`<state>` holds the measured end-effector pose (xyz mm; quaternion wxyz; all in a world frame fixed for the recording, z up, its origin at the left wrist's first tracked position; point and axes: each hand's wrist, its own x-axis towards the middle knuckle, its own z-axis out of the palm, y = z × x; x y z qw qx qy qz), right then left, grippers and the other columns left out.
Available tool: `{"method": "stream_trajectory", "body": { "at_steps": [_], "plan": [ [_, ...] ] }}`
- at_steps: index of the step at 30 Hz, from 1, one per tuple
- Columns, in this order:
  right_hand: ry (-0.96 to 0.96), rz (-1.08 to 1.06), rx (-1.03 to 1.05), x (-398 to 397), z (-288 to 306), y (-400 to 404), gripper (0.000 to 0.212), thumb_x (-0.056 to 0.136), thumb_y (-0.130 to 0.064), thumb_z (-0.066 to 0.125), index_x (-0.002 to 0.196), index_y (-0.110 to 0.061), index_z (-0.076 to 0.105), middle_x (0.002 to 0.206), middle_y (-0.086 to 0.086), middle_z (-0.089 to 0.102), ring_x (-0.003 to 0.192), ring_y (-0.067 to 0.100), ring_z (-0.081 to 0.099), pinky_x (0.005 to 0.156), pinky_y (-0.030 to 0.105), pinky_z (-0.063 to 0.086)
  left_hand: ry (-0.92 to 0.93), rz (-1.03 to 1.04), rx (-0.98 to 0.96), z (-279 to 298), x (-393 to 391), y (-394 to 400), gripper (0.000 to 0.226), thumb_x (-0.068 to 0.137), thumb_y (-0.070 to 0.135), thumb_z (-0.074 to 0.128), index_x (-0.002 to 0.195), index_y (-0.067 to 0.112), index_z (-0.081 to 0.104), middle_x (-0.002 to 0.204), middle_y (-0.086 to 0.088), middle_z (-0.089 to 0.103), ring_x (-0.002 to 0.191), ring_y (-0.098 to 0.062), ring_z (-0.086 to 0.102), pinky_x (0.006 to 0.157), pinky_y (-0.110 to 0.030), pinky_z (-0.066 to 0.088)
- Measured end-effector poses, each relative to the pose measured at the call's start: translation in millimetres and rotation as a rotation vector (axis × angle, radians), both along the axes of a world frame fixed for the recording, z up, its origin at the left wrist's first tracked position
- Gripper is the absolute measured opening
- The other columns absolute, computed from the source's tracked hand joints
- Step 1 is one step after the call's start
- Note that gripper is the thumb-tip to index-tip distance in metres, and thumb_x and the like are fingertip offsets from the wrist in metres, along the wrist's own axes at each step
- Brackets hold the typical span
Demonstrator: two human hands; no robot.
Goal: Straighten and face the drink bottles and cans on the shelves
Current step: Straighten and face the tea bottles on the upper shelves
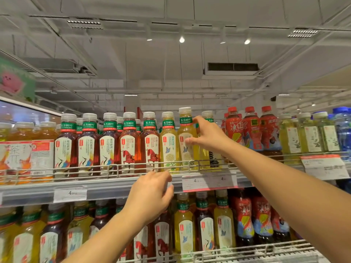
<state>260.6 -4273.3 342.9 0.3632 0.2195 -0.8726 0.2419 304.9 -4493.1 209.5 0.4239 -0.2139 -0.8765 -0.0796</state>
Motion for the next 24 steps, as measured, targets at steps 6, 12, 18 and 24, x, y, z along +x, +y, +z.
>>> {"method": "stream_trajectory", "body": {
  "at_steps": [6, 12, 18, 24],
  "plan": [
    [-0.153, -0.035, 0.088, -14, 14, 4, 0.059, 0.086, -0.044, 0.078, 0.133, -0.020, 0.051, 0.125, 0.000, 0.064, 0.108, 0.020, 0.062, 0.089, 0.039, 0.054, 0.017, -0.005, 0.016, 0, -3, 1, 0.027, 0.099, 0.047, 0.043, 0.117, 0.033, 0.057, 0.108, 0.017, 0.067, 0.101, -0.008, 0.055, 0.086, -0.032, 0.049],
    [-0.163, -0.033, 0.029, -20, 11, -4, 0.049, 0.086, -0.044, 0.076, 0.121, -0.018, 0.054, 0.110, 0.001, 0.066, 0.092, 0.019, 0.066, 0.073, 0.036, 0.057, 0.063, -0.004, 0.036, 4, -3, 7, 0.028, 0.100, 0.046, 0.043, 0.118, 0.032, 0.060, 0.107, 0.016, 0.067, 0.099, -0.007, 0.058, 0.086, -0.030, 0.051],
    [-0.030, -0.135, -0.059, -32, 3, -13, 0.067, 0.079, -0.060, 0.077, 0.122, -0.020, 0.046, 0.109, 0.001, 0.065, 0.097, 0.025, 0.064, 0.086, 0.047, 0.056, 0.189, 0.040, 0.175, 39, -13, 12, 0.018, 0.096, 0.034, 0.054, 0.108, 0.028, 0.065, 0.093, 0.011, 0.073, 0.085, -0.014, 0.067, 0.073, -0.036, 0.057],
    [-0.142, 0.052, -0.090, -32, 10, -3, 0.061, 0.082, -0.049, 0.080, 0.127, -0.021, 0.048, 0.114, -0.001, 0.067, 0.098, 0.019, 0.066, 0.088, 0.044, 0.057, 0.234, 0.058, 0.335, 100, -29, 22, 0.039, 0.095, 0.030, 0.058, 0.132, 0.026, 0.048, 0.122, 0.002, 0.067, 0.101, -0.027, 0.066, 0.084, -0.046, 0.056]
  ]
}}
